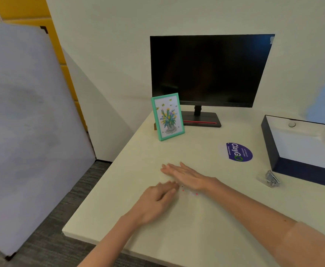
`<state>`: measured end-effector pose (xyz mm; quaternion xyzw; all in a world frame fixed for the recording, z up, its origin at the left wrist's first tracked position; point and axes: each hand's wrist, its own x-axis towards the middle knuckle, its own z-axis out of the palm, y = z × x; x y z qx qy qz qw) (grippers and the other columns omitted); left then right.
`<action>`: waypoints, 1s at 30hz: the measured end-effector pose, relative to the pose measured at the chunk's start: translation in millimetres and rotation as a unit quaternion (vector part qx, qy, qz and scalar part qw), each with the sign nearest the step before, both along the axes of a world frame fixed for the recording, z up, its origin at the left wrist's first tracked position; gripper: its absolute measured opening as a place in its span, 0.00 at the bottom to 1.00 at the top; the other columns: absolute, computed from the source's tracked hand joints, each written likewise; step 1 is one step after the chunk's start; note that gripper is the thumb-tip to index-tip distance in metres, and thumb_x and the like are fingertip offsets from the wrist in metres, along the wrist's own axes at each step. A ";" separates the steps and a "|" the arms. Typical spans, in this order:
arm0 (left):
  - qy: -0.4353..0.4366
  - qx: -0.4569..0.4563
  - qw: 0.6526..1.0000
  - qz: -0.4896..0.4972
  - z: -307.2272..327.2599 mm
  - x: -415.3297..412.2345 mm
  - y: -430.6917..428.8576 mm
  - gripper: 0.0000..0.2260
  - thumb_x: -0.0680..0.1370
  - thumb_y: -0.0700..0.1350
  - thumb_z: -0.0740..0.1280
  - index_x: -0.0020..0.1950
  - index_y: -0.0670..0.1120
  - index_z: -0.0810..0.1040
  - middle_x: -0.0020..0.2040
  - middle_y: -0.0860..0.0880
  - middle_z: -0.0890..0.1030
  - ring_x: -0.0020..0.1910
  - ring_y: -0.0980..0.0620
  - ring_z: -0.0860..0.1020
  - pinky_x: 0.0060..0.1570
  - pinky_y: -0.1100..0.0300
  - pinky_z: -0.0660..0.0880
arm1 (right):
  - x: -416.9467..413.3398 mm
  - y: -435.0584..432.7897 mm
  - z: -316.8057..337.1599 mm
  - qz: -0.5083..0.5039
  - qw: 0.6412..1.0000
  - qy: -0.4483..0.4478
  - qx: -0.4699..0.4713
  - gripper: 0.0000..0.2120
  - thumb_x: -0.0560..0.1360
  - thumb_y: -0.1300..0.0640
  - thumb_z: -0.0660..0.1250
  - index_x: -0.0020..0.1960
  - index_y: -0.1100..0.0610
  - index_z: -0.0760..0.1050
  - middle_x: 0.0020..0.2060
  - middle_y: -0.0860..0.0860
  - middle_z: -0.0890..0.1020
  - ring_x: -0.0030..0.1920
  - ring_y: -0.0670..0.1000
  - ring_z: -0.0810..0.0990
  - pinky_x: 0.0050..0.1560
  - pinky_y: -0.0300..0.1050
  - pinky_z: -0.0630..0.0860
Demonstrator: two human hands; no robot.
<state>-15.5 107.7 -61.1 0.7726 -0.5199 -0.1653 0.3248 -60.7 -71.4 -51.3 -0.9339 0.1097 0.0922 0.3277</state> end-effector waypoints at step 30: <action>-0.156 0.092 0.971 0.155 7.9 -11.3 6.6 0.22 0.80 0.49 0.49 0.71 0.42 0.65 0.70 0.46 0.69 0.71 0.45 0.65 0.70 0.54 0.60 | -107.1 53.6 -5.5 -0.239 0.933 -0.064 -0.262 0.20 0.82 0.49 0.49 0.69 0.55 0.66 0.73 0.52 0.64 0.72 0.53 0.62 0.70 0.49 0.58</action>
